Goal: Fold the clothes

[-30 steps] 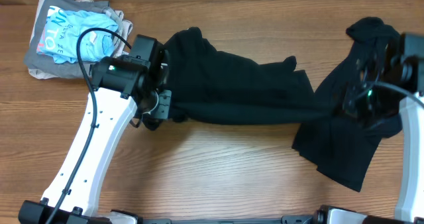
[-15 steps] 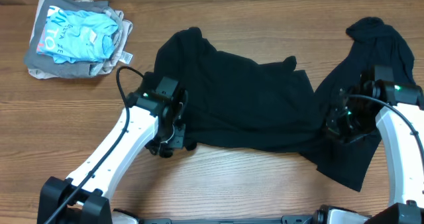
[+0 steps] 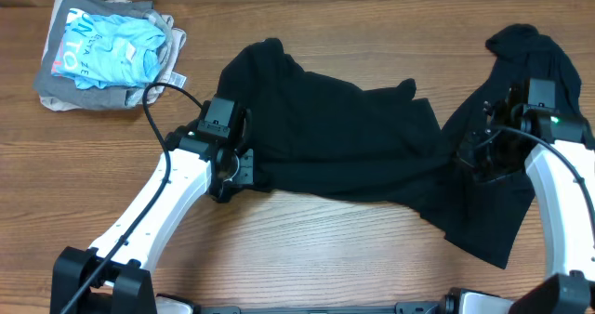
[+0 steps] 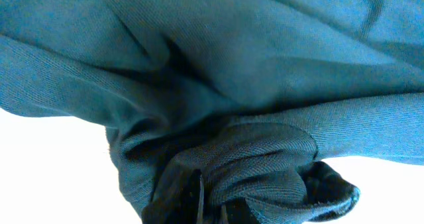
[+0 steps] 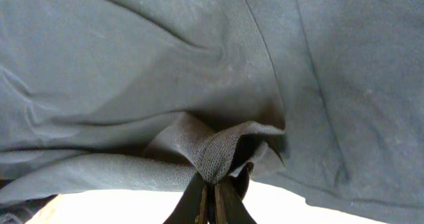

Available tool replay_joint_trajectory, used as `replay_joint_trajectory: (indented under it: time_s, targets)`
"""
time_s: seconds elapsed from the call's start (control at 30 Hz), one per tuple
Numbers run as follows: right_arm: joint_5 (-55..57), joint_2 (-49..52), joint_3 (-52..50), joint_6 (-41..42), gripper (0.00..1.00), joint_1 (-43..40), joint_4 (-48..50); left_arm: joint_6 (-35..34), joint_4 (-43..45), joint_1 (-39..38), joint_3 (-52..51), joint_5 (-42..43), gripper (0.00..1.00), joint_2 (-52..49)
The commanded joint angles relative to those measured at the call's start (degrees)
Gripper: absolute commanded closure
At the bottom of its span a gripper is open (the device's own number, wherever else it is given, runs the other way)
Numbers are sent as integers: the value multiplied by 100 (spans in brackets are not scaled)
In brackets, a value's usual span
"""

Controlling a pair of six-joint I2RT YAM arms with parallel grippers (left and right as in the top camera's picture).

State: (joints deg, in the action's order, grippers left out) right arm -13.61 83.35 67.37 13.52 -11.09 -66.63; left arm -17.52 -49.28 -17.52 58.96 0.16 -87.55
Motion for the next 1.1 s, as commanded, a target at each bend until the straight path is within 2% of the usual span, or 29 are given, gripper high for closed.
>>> replay_joint_trajectory:
  time_s: [0.0,0.17,0.47,0.5,0.57,0.6,0.7,0.87,0.93,1.07]
  targets:
    - [-59,313,11,24,96,22,125,15,74,28,238,-472,96,66]
    - [-61,710,11,2,96,28,363,79,507,28,236,-807,96,66]
    - [-61,756,11,4,96,151,570,81,774,28,236,-1110,83,66]
    - [-59,765,9,4,96,175,573,79,802,28,236,-1108,78,66]
    - [-61,776,9,4,95,199,529,81,822,28,236,-1117,59,66]
    - [-61,776,9,4,84,210,498,81,820,28,236,-1134,47,66]
    - [-61,776,9,4,63,210,437,81,811,28,236,-1241,30,66]
    - [-153,776,85,2,53,199,354,81,758,197,339,-1366,21,66]
    - [-179,774,234,2,51,199,286,87,586,339,557,-1368,20,66]
    - [-297,774,793,-4,49,199,-15,363,243,520,1196,-1368,8,66]
